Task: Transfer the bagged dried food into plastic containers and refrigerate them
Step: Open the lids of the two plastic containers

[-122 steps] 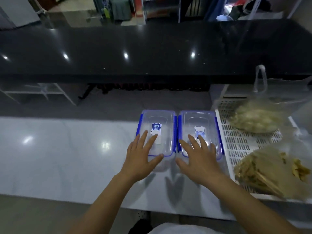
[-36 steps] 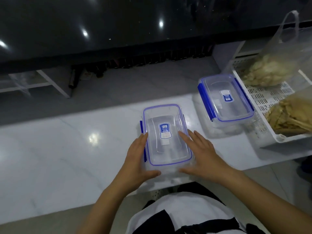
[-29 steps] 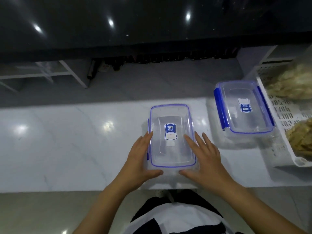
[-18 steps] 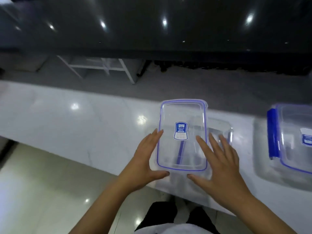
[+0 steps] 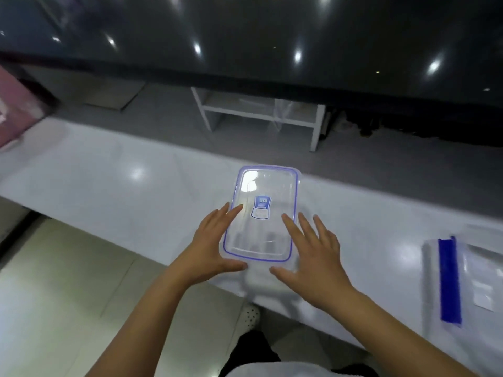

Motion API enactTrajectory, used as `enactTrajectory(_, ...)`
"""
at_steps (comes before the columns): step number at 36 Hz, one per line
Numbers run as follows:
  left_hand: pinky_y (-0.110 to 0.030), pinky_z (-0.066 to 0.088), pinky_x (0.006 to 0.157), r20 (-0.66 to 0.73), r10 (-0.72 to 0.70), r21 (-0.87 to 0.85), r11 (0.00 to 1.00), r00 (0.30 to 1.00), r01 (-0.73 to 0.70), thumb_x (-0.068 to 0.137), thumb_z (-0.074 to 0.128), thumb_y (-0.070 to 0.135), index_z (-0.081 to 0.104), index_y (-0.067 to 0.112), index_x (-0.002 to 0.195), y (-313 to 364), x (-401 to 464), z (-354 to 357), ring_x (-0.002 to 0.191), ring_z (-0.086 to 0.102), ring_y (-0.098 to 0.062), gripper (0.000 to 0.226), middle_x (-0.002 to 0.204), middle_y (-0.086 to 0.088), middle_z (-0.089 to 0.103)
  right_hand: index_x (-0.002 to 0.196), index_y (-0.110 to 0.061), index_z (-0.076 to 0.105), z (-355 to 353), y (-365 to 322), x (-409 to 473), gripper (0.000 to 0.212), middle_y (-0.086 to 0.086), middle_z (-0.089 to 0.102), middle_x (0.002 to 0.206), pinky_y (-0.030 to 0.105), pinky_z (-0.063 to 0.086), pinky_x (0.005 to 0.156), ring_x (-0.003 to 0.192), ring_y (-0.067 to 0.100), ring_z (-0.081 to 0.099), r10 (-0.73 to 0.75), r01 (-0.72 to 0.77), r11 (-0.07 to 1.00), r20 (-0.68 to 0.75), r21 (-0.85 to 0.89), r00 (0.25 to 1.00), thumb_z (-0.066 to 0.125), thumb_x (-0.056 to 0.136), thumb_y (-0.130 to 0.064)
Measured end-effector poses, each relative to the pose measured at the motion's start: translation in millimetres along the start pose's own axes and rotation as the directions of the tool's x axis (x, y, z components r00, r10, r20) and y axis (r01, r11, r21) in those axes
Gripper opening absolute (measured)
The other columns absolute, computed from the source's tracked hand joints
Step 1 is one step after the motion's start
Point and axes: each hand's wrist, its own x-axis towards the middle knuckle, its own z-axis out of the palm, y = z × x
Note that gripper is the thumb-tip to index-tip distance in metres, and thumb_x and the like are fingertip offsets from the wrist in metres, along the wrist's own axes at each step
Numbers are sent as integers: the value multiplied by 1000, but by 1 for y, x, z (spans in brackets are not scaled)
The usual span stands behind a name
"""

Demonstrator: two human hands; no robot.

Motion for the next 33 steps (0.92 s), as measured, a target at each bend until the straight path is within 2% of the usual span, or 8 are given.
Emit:
enactTrajectory(3,-48,23,122,29,-28,14,1000,999,27,65,87,48,9,56,151,-49,5,-28,152,5,-12,116,165,18,4,142,-56,-25,31,-42,30,101,-6,-11,166,45,-3,120,152,25,-14,15,-16,1000,25,21,1000,52,80,-76)
enactTrajectory(8,-48,20,122,94,-77,106,992,993,67,61,85,56,6,56,150,-112,19,-62,153,7,-21,119,167,10,7,150,-46,-17,65,-96,71,99,-2,-13,166,49,-4,120,151,27,-15,56,-55,998,59,-20,997,48,82,-76)
enactTrajectory(12,-45,18,123,128,-92,202,977,987,65,49,66,77,0,58,149,-149,32,-74,153,8,-24,122,167,6,10,149,-46,-20,90,-117,91,98,-3,-16,165,52,-10,119,150,26,-21,99,-90,991,86,-94,991,40,80,-82)
enactTrajectory(16,-46,25,120,120,-60,314,949,991,19,52,62,80,3,48,154,-169,38,-74,151,15,-25,122,166,2,13,151,-42,-19,102,-122,97,97,-2,-15,165,55,-13,118,149,27,-23,121,-103,984,117,-146,986,30,79,-86)
enactTrajectory(19,-47,24,121,138,-52,349,937,989,0,52,56,80,-1,46,154,-171,40,-73,152,10,-26,122,167,0,7,150,-43,-21,107,-119,95,94,-3,-17,165,54,-14,118,149,26,-25,117,-99,982,110,-158,987,28,81,-85)
enactTrajectory(26,-47,8,124,200,-103,327,945,974,33,67,75,70,-15,47,153,-155,41,-83,153,-12,-30,126,165,-7,-20,147,-49,-23,94,-114,86,93,-5,-17,165,53,-11,120,150,22,-22,115,-97,985,126,-144,985,36,83,-80)
enactTrajectory(30,-46,9,123,109,27,274,960,994,-56,80,69,62,-9,51,151,-118,46,-82,154,-8,-28,107,166,0,-18,147,-53,-20,65,-106,61,92,-11,-19,163,51,-11,120,149,18,-23,183,-179,980,37,-91,982,38,82,-82)
enactTrajectory(33,-46,6,123,119,130,213,965,984,-154,86,67,55,-6,52,152,-74,51,-64,153,-12,-25,98,166,3,-17,146,-55,-19,42,-87,30,89,-15,-20,162,51,-10,120,149,15,-25,229,-234,969,-70,-76,971,34,81,-83)
